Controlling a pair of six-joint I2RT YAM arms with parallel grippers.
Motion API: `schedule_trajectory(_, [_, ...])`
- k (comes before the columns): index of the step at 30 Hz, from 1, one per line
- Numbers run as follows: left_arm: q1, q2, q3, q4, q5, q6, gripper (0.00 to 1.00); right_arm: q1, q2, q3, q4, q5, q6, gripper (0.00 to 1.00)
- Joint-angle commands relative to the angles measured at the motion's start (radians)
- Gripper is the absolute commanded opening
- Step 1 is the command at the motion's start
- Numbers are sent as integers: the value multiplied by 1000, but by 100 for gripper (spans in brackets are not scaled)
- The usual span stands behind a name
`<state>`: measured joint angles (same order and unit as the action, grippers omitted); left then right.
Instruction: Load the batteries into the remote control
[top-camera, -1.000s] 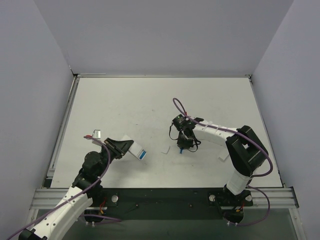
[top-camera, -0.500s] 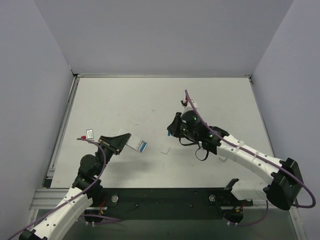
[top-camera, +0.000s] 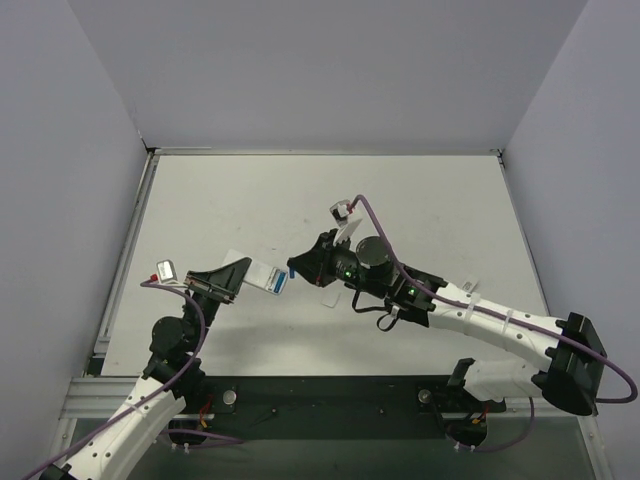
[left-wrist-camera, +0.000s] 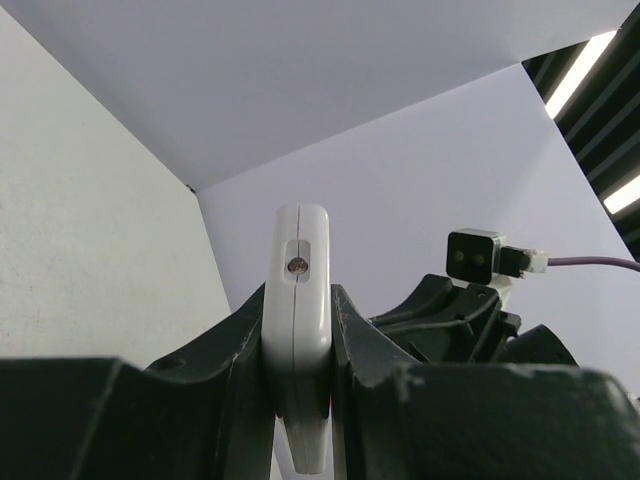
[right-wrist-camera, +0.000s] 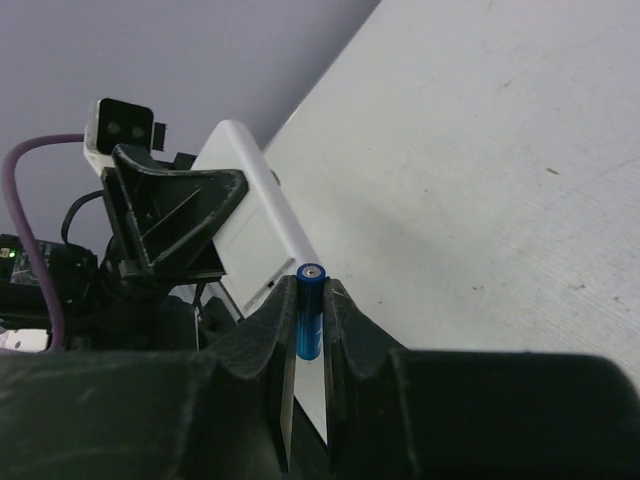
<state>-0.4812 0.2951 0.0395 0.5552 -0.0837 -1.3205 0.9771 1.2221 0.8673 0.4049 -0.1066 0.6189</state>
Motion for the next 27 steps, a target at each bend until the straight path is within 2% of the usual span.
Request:
schedule_trajectory(1, [4, -5, -132, 92, -42, 38, 0, 93, 2, 55, 126, 140, -68, 0])
schedule_trajectory(8, [3, 35, -110, 157, -44, 102, 0, 202, 54, 81, 153, 393, -176, 0])
schedule_trajectory(11, [-2, 32, -115, 163, -51, 115, 0, 206, 68, 108, 155, 442, -177, 0])
schedule_trajectory(18, [-7, 16, -135, 215, -67, 159, 0, 207, 111, 186, 16, 481, -91, 0])
schedule_trajectory(27, [-16, -10, -148, 276, -96, 251, 0, 207, 129, 207, 14, 427, -67, 0])
